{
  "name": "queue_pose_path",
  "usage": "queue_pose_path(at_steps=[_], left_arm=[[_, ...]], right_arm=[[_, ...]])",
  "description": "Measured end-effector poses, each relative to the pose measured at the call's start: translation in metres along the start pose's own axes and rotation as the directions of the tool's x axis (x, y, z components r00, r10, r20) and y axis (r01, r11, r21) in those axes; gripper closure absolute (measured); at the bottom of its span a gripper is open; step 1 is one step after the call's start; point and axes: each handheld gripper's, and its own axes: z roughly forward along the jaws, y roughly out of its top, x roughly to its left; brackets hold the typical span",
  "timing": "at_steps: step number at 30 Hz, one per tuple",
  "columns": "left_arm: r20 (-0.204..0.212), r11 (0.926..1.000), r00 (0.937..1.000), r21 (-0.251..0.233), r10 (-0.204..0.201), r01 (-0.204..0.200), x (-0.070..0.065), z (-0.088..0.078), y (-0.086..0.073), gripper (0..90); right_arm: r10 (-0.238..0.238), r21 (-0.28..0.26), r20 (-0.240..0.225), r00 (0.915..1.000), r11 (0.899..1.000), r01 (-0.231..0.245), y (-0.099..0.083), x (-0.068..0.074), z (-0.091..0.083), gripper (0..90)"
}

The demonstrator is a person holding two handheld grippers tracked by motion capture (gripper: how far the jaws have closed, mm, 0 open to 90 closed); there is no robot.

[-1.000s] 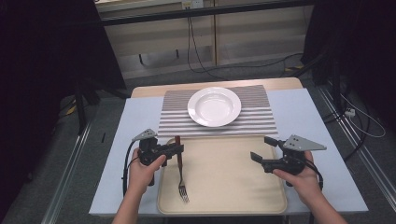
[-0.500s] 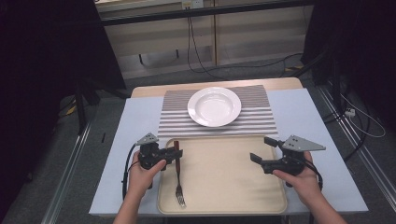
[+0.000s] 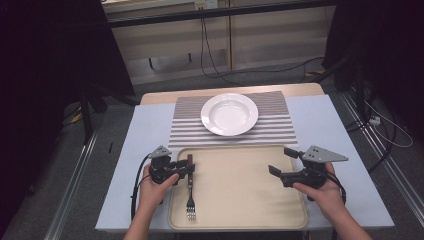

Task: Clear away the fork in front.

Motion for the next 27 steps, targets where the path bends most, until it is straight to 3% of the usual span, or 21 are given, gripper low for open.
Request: queue_pose_path(at_steps=[8,11,21,27], left_arm=[[-0.011,0.9995,0.9999,-0.032,-0.007,0.007,-0.001,-0.010,0.000,51.7],[-0.005,0.9982,1.0000,-0.059,-0.005,0.005,-0.003,-0.019,0.000,48.1],[-0.019,0.9930,0.9997,-0.117,0.013,-0.015,-0.007,-0.051,-0.004,35.1],[-0.021,0.9916,0.9993,-0.125,0.030,-0.032,-0.006,-0.066,-0.008,31.0]], right_arm=[[0.007,0.005,0.015,0.9999,1.000,-0.007,-0.001,-0.002,-0.006,12.7],[-0.009,0.016,0.030,0.9995,1.000,0.008,-0.003,-0.004,-0.011,12.5],[0.003,0.039,0.080,0.9968,0.999,-0.006,-0.016,-0.012,-0.036,12.5],[-0.012,0.040,0.086,0.9962,0.999,0.009,-0.017,-0.010,-0.042,12.5]])
